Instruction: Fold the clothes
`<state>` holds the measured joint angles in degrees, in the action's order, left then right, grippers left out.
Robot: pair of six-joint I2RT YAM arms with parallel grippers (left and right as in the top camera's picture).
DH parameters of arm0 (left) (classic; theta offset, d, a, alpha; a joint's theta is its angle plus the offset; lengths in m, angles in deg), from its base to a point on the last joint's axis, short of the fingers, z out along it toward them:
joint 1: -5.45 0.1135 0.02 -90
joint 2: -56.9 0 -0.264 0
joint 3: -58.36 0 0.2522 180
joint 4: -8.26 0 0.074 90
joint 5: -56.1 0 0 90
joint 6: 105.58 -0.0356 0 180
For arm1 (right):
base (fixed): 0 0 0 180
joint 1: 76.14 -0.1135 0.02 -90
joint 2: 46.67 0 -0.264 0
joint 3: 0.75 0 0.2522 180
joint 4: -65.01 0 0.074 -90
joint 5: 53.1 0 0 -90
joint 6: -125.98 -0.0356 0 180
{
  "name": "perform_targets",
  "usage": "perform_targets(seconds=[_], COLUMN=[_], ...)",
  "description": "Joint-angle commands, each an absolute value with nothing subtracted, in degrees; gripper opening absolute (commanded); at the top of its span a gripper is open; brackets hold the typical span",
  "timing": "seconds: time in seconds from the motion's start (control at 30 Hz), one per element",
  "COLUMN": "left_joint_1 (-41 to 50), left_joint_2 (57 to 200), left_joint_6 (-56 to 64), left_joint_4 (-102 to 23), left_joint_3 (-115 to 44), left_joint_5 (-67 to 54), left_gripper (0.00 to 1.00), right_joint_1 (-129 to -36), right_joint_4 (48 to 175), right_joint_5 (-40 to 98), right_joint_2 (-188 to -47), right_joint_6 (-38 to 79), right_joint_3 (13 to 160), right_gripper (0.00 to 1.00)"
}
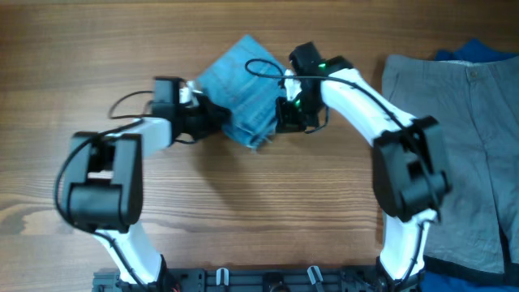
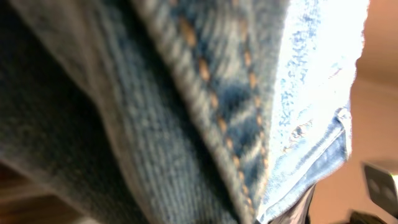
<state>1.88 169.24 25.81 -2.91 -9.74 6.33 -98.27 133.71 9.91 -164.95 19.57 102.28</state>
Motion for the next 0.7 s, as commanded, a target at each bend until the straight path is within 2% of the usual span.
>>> perform_targets(seconds=[0.0, 0.13, 0.27, 0.4, 0.43, 0.47, 0.53, 0.57, 0.67], left_joint_1=[13.9, 25.0, 31.0, 34.7, 35.3, 35.8, 37.0, 37.7, 39.1], left_joint_2=[160.7, 161.0, 165.7, 170.4, 170.8, 170.8, 170.6, 170.4, 167.2], left_joint_6=[20.8, 20.9, 20.3, 16.4, 15.4, 13.1, 9.1, 7.3, -4.0], left_joint_4=[-1.2, 5.1, 7.9, 11.6, 11.7, 10.7, 4.7, 0.2, -20.4], left_joint_3=[-11.7, -12.5, -12.5, -12.5, -12.7, -13.2, -15.7, -17.7, -26.7], left_joint_5=[8.7, 7.1, 0.5, 0.5, 0.6, 2.3, 7.6, 9.9, 15.2], left_gripper=[0.04, 0.04, 0.04, 0.04, 0.09, 0.25, 0.58, 0.67, 0.82], right_joint_1=[-97.7, -97.7, -97.7, -97.7, -97.7, -97.7, -97.7, -97.7, -97.7], right_joint_4=[134.4, 133.6, 134.1, 134.1, 134.1, 133.7, 133.1, 133.0, 133.2], right_joint_5=[10.5, 10.5, 10.4, 10.5, 10.4, 10.5, 10.8, 11.9, 17.2], right_joint_2=[-155.2, -150.8, -150.7, -150.7, -150.7, -150.7, -150.5, -150.2, -146.3], right_joint_6=[24.0, 23.7, 23.8, 22.6, 22.3, 22.3, 20.3, 19.2, 18.9], right_joint_3=[102.3, 102.3, 102.2, 102.2, 102.2, 102.2, 102.3, 102.7, 104.5], right_gripper=[0.05, 0.05, 0.05, 0.05, 0.05, 0.08, 0.21, 0.23, 0.28])
